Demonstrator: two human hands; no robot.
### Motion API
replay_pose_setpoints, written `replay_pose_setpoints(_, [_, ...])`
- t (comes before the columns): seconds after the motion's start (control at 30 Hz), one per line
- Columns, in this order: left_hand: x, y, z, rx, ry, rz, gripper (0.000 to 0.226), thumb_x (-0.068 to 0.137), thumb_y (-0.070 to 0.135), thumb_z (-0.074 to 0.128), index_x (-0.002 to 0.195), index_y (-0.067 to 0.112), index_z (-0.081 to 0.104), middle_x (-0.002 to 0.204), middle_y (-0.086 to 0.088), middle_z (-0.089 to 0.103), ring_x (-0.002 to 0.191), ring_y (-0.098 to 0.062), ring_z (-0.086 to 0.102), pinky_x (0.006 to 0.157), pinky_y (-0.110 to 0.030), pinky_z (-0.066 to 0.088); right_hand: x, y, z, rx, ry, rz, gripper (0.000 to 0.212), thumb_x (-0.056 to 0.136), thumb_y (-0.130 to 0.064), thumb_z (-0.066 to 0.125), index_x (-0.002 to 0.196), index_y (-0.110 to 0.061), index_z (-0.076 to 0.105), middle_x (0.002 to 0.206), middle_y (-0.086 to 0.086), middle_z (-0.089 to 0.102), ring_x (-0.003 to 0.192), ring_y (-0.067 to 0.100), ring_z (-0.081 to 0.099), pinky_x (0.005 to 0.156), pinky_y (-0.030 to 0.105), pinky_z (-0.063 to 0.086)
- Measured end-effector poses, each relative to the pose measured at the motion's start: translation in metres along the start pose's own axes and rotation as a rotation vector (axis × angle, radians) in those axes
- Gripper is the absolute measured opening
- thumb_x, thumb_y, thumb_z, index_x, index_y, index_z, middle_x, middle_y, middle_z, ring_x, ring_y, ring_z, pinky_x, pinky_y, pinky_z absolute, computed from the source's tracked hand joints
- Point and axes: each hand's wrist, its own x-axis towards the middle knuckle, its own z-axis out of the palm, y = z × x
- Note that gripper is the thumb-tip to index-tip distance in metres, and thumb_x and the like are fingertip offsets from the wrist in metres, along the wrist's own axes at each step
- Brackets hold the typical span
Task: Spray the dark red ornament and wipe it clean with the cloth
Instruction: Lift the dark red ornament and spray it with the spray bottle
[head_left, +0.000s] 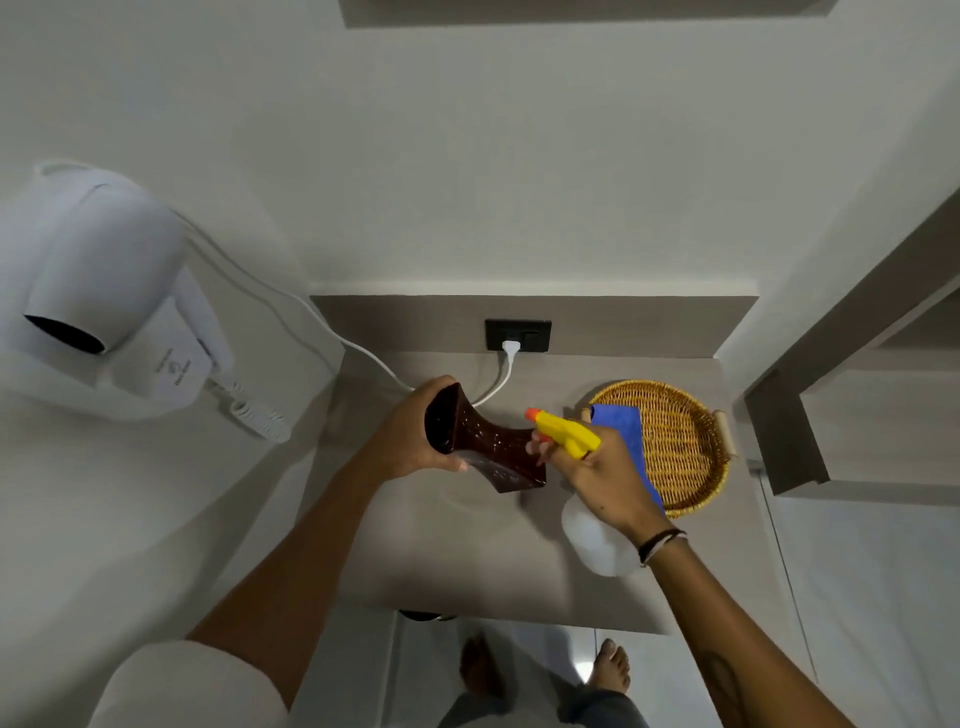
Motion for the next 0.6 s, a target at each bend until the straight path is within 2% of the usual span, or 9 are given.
replay_pose_setpoints(0.07, [0.000, 0.001, 0.002, 0.026, 0.019, 0.028, 0.118, 0.051, 0.040, 0.104, 0.152, 0.021, 0.045, 0.146, 0.002, 0.056, 0.133, -0.017, 0.057, 0.113, -0.037, 0.048, 0.006, 0.000, 0.010, -0.006, -0.047, 0.028, 0.041, 0.102, -0.005, 0.067, 0.143, -0.013, 0.066, 0.112, 0.004, 0.078, 0.107, 0.020, 0.076, 0.097, 0.032, 0.062])
replay_pose_setpoints(0.13, [0.002, 0.003, 0.004, 0.041, 0.027, 0.041, 0.119, 0.051, 0.044, 0.103, 0.152, 0.021, 0.045, 0.145, 0.001, 0.055, 0.132, -0.017, 0.055, 0.112, -0.036, 0.047, 0.010, 0.004, 0.016, -0.063, -0.095, 0.021, 0.041, 0.103, -0.012, 0.068, 0.144, -0.014, 0.065, 0.114, -0.005, 0.075, 0.103, 0.010, 0.075, 0.092, 0.026, 0.062])
replay_pose_setpoints(0.27, [0.002, 0.000, 0.005, 0.075, 0.023, 0.062, 0.118, 0.052, 0.049, 0.100, 0.152, 0.023, 0.043, 0.144, 0.003, 0.053, 0.131, -0.016, 0.053, 0.108, -0.032, 0.046, 0.015, 0.008, 0.023, -0.114, -0.120, 0.087, 0.041, 0.103, -0.021, 0.070, 0.143, -0.018, 0.066, 0.118, 0.003, 0.077, 0.104, 0.019, 0.077, 0.090, 0.037, 0.067])
replay_pose_setpoints(0.3, [0.002, -0.001, 0.004, 0.073, 0.025, 0.068, 0.117, 0.052, 0.051, 0.099, 0.151, 0.023, 0.043, 0.142, 0.006, 0.052, 0.130, -0.015, 0.053, 0.107, -0.029, 0.045, 0.016, 0.008, 0.024, -0.124, -0.121, 0.093, 0.041, 0.103, -0.021, 0.070, 0.143, -0.018, 0.066, 0.118, 0.002, 0.077, 0.102, 0.018, 0.077, 0.089, 0.035, 0.067])
replay_pose_setpoints(0.43, [0.000, 0.000, 0.003, 0.070, 0.031, 0.086, 0.111, 0.049, 0.058, 0.094, 0.144, 0.034, 0.041, 0.137, 0.008, 0.052, 0.124, -0.012, 0.053, 0.098, -0.012, 0.039, 0.017, 0.008, 0.026, -0.132, -0.095, 0.104, 0.041, 0.104, -0.023, 0.068, 0.144, -0.016, 0.065, 0.112, -0.010, 0.073, 0.093, 0.002, 0.072, 0.074, 0.013, 0.060])
replay_pose_setpoints(0.6, [0.002, -0.002, 0.002, 0.079, 0.017, 0.085, 0.114, 0.052, 0.048, 0.101, 0.148, 0.025, 0.044, 0.141, -0.002, 0.056, 0.127, -0.016, 0.054, 0.100, -0.016, 0.039, 0.016, 0.008, 0.025, -0.144, -0.097, 0.110, 0.041, 0.103, -0.023, 0.069, 0.143, -0.017, 0.066, 0.102, -0.021, 0.070, 0.086, -0.005, 0.073, 0.072, 0.012, 0.058])
